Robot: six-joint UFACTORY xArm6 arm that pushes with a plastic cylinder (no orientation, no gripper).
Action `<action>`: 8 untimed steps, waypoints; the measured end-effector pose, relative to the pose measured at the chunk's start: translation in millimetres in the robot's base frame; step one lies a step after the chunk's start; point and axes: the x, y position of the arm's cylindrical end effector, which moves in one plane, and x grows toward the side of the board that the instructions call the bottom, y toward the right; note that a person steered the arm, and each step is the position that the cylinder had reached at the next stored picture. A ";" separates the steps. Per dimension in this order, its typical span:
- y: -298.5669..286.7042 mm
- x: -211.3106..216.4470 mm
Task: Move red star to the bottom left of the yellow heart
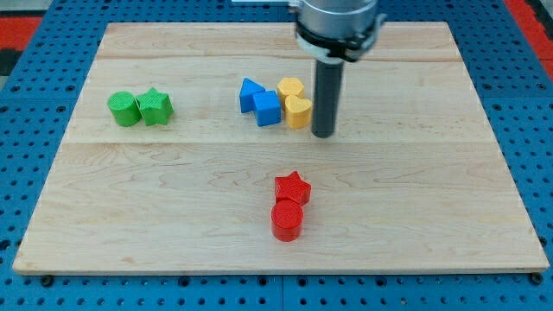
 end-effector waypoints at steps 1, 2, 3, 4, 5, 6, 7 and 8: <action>16.3 7.0; 32.3 7.0; 33.9 7.0; 33.9 7.0; 36.6 7.0; 36.6 10.9; 44.3 57.6; 44.3 93.1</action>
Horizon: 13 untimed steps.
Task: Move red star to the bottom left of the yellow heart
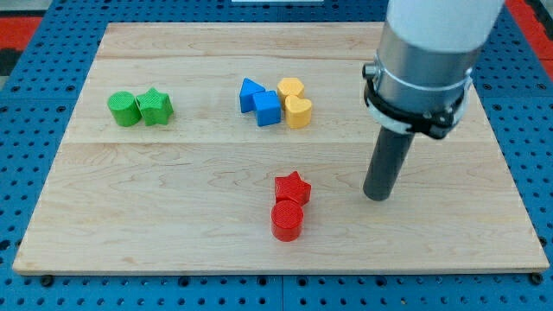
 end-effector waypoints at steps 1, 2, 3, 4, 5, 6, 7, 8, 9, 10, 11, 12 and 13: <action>-49.8 -0.7; -66.1 17.3; -118.3 23.6; -163.0 4.6; -157.5 -24.4; -141.0 -29.7; -133.4 -5.6; -121.9 -19.0; -112.7 -36.1; -99.2 -38.7; -94.3 -46.9; -143.0 -50.1; -147.4 -63.7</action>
